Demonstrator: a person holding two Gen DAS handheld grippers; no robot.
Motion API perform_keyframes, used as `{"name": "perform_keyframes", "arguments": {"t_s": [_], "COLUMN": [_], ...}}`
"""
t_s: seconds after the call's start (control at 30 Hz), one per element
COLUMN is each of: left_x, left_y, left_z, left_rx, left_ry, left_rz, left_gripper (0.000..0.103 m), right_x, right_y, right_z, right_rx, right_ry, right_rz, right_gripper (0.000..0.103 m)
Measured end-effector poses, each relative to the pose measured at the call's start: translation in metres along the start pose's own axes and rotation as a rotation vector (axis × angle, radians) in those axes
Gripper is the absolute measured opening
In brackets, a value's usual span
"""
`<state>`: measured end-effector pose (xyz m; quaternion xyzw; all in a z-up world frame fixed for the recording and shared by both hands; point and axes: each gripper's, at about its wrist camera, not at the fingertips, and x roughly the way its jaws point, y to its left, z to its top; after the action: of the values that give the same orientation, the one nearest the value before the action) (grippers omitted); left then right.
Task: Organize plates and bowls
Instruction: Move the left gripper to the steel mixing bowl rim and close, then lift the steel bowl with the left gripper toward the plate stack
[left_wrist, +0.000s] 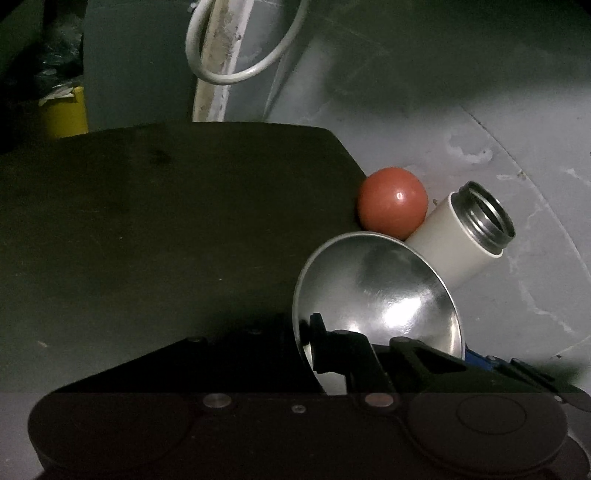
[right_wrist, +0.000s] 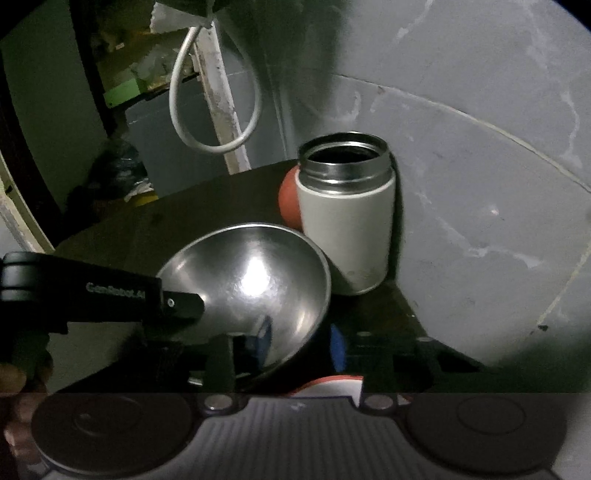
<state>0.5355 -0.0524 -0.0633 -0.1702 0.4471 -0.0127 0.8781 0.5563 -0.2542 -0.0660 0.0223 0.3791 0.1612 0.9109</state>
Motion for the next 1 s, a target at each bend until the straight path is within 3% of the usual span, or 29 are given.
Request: {"name": "perform_keyframes", "arguments": {"t_s": [0.23, 0.57, 0.8, 1.0], "left_x": [-0.058, -0.178, -0.236, -0.255], "left_y": [-0.004, -0.028, -0.036, -0.037], "left_z": [0.0, -0.03, -0.079, -0.136], "left_rx": [0.021, 0.092, 0.156, 0.186], "left_ry": [-0.128, -0.349, -0.389, -0.37], "left_rz": [-0.028, -0.115, -0.192, -0.25], "left_gripper": [0.012, 0.012, 0.012, 0.012], "right_x": [-0.021, -0.127, -0.203, -0.255], "right_y": [0.009, 0.039, 0.058, 0.065], "right_z": [0.003, 0.011, -0.022, -0.07], "right_rx": [-0.019, -0.066, -0.099, -0.11], "right_ry": [-0.053, -0.26, -0.324, -0.325], "right_rz": [0.02, 0.024, -0.02, -0.071], "right_gripper": [0.027, 0.027, 0.026, 0.026]}}
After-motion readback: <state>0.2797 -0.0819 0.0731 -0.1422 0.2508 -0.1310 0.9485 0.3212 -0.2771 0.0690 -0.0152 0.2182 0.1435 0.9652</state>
